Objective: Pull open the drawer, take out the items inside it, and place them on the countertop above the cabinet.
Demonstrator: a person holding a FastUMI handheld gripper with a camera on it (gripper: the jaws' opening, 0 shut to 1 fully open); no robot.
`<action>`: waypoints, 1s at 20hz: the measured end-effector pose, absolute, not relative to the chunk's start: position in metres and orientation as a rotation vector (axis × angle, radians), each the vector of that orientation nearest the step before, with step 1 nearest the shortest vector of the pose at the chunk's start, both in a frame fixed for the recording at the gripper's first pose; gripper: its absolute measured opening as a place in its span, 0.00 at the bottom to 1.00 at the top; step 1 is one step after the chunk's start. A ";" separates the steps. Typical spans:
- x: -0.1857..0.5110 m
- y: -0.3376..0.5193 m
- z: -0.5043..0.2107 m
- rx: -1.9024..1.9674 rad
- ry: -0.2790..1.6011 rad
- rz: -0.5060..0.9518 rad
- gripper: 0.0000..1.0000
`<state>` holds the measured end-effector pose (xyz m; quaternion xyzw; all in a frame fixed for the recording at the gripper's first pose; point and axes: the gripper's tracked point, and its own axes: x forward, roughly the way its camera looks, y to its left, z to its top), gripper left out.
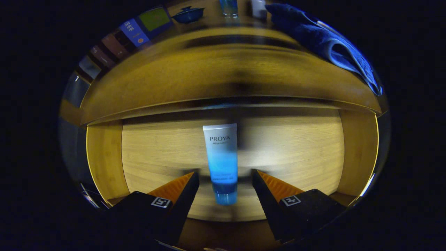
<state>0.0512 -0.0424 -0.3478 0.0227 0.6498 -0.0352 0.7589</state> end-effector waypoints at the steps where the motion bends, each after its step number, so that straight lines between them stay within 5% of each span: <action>1: 0.051 -0.044 -0.348 0.038 1.431 -0.076 0.98; 6: 0.061 -0.055 -0.346 0.017 1.458 -0.116 0.79; 8: 0.064 -0.057 -0.343 0.013 1.454 -0.109 0.47; 20: 0.050 -0.052 -0.292 0.069 1.262 0.002 0.40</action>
